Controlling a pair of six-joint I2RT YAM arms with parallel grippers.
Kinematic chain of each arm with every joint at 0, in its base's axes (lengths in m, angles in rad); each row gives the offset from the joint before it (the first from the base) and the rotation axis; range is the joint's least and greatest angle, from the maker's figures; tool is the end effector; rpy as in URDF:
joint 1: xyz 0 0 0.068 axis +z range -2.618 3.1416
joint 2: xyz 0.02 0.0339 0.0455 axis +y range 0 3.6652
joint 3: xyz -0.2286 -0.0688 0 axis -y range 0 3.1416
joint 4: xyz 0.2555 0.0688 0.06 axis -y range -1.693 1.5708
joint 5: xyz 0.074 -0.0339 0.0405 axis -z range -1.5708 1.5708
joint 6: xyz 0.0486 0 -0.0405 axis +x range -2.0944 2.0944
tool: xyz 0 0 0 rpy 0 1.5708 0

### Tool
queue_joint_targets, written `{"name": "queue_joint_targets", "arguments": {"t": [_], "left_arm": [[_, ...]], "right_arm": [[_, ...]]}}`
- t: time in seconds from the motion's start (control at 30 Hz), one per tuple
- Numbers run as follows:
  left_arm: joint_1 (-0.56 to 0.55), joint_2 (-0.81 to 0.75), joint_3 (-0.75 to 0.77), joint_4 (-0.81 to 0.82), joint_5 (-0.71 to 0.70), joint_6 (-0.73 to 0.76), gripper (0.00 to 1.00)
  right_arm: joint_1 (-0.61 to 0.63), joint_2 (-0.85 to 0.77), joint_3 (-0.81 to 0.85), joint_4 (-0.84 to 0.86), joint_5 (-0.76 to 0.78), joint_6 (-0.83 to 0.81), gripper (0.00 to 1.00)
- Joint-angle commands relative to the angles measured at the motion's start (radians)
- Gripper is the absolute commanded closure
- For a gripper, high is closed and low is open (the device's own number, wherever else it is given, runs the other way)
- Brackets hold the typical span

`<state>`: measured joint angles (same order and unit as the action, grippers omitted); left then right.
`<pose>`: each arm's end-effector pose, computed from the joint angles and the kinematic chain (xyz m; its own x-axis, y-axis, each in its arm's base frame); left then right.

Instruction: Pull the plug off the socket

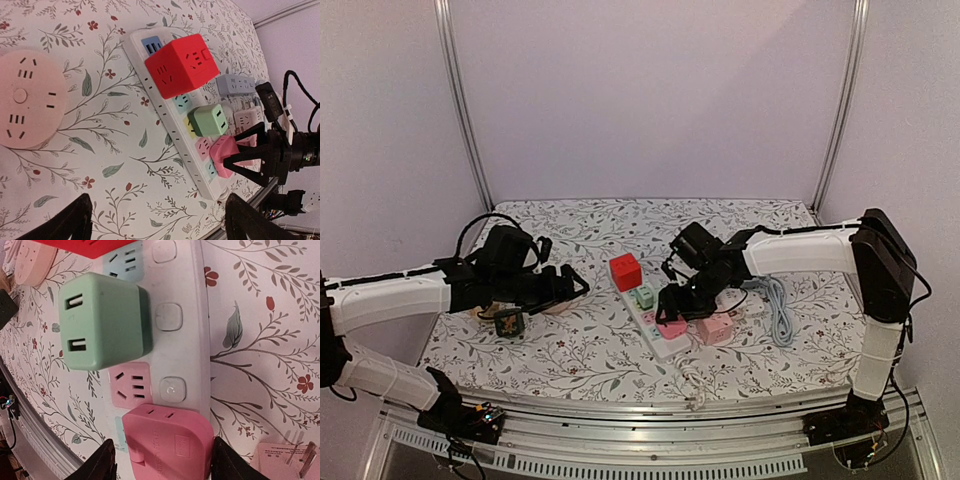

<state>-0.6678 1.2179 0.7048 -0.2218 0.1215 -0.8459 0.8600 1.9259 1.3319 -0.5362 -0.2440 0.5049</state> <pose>0.2191 -0.1803 0.1729 -0.8621 -0.2664 -0.4311 0.0603 0.7907 -0.6092 0.2498 0.3081 0.1250 -0.9047 -0.3315 -0.2676 -0.4170 0.8173 0.3975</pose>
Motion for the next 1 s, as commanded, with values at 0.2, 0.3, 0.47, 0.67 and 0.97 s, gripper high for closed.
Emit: {"name": "queue_joint_targets", "arguments": {"t": [0.2, 0.3, 0.47, 0.67, 0.97], "left_arm": [[-0.015, -0.064, -0.03, 0.006, 0.003, 0.007, 0.1], [-0.015, -0.086, -0.051, 0.014, 0.003, -0.005, 0.1], [-0.015, -0.124, -0.074, 0.01, 0.006, -0.014, 0.1], [-0.015, -0.192, -0.106, -0.012, -0.019, -0.034, 0.08], [-0.015, -0.171, -0.082, -0.022, -0.017, -0.035, 0.07]], "right_arm": [[0.112, -0.103, 0.035, 0.057, 0.011, 0.127, 0.38], [0.136, -0.099, 0.066, 0.045, 0.029, 0.156, 0.39], [0.172, -0.099, 0.107, -0.016, 0.109, 0.148, 0.4], [0.186, -0.154, 0.129, -0.155, 0.318, 0.113, 0.4], [0.231, -0.084, 0.232, -0.274, 0.403, 0.1, 0.4]]}}
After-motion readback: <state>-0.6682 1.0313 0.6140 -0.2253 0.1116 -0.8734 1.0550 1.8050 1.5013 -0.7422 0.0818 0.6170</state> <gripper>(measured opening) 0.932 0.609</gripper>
